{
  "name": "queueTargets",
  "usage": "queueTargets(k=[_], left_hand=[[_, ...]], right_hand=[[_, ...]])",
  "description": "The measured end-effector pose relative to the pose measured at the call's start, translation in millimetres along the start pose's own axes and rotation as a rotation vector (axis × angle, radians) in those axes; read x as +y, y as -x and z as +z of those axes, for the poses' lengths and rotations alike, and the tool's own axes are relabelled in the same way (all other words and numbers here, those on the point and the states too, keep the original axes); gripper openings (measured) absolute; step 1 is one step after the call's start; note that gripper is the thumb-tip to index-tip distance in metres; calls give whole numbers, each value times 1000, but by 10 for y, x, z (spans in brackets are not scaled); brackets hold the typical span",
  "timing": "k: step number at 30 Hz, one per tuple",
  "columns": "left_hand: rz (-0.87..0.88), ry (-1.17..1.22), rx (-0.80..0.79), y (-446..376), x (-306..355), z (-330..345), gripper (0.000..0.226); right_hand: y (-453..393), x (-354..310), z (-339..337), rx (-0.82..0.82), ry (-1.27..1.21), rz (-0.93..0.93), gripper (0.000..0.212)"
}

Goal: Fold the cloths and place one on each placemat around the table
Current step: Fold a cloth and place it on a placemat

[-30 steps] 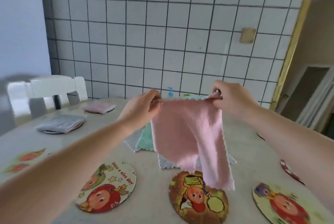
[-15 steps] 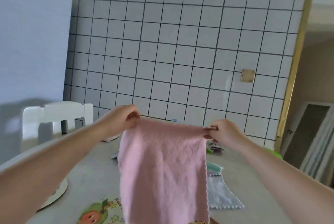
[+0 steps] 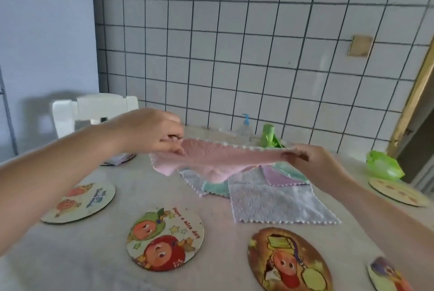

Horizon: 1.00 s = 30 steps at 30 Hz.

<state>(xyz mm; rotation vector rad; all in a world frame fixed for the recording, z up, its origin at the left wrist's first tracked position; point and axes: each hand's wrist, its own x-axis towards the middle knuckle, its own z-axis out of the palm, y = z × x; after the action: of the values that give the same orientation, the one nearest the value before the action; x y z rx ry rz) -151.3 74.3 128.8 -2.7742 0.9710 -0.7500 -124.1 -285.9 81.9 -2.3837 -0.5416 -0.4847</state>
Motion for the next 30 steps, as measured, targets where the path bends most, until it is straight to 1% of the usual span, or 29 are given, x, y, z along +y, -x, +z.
queueTargets(k=[2, 3, 4, 5, 6, 7, 8, 9, 10, 12, 14, 15, 16, 17, 18, 19, 21, 24, 25, 27, 28, 29, 30], left_hand=[[-20, 150, -150, 237, 180, 273, 32], [-40, 230, -212, 363, 267, 405, 30], [-61, 307, -262, 499, 349, 543, 23], [-84, 378, -291, 641, 435, 662, 19], [-113, 441, -295, 780, 517, 776, 20], [-135, 500, -270, 909, 576, 890, 16], [-161, 546, -229, 1018, 634, 984, 10], [-180, 591, -181, 1108, 691, 1054, 6], [-215, 617, -147, 1184, 740, 1110, 7], [-292, 682, -103, 1291, 800, 1196, 16], [-370, 774, -57, 1392, 869, 1245, 25], [-398, 820, -28, 1433, 903, 1256, 25], [-439, 834, 12, 1459, 935, 1274, 16], [-464, 839, 42, 1500, 953, 1302, 6], [-488, 816, 97, 1518, 980, 1314, 20], [-503, 806, 123, 1542, 1009, 1305, 25], [-540, 797, 128, 1571, 1052, 1243, 3], [-574, 789, 143, 1613, 1031, 1175, 11], [-580, 792, 138, 1614, 1012, 1147, 16], [-569, 807, 108, 1603, 964, 1126, 24], [-567, 824, 88, 1584, 936, 1135, 23], [-574, 860, 69, 1553, 907, 1155, 20], [-593, 890, 55, 1515, 875, 1195, 16]], right_hand=[[297, 214, 272, -103, -39, 55, 18], [458, 267, 369, -141, -74, 93, 16], [608, 343, 462, -188, -115, 137, 16], [744, 392, 544, -221, -151, 169, 27], [865, 459, 616, -247, -181, 175, 47], [978, 459, 660, -264, -207, 168, 58], [1051, 483, 706, -267, -233, 168, 49], [1101, 475, 732, -276, -260, 164, 29], [1135, 527, 764, -274, -275, 169, 21], [1175, 572, 807, -257, -270, 156, 27], [1203, 590, 840, -222, -291, 148, 19], [1209, 563, 845, -206, -314, 134, 16], [1214, 567, 850, -192, -307, 130, 17], [1222, 555, 851, -181, -314, 123, 22], [1226, 558, 853, -170, -307, 118, 29], [1228, 538, 844, -165, -321, 110, 31], [1237, 551, 846, -150, -332, 91, 30], [1267, 563, 837, -139, -348, 78, 21], [1266, 538, 817, -146, -368, 84, 23], [1261, 545, 801, -169, -399, 121, 45], [1254, 555, 796, -173, -394, 148, 50], [1238, 540, 796, -176, -397, 171, 43], [1209, 559, 811, -193, -386, 205, 24]])
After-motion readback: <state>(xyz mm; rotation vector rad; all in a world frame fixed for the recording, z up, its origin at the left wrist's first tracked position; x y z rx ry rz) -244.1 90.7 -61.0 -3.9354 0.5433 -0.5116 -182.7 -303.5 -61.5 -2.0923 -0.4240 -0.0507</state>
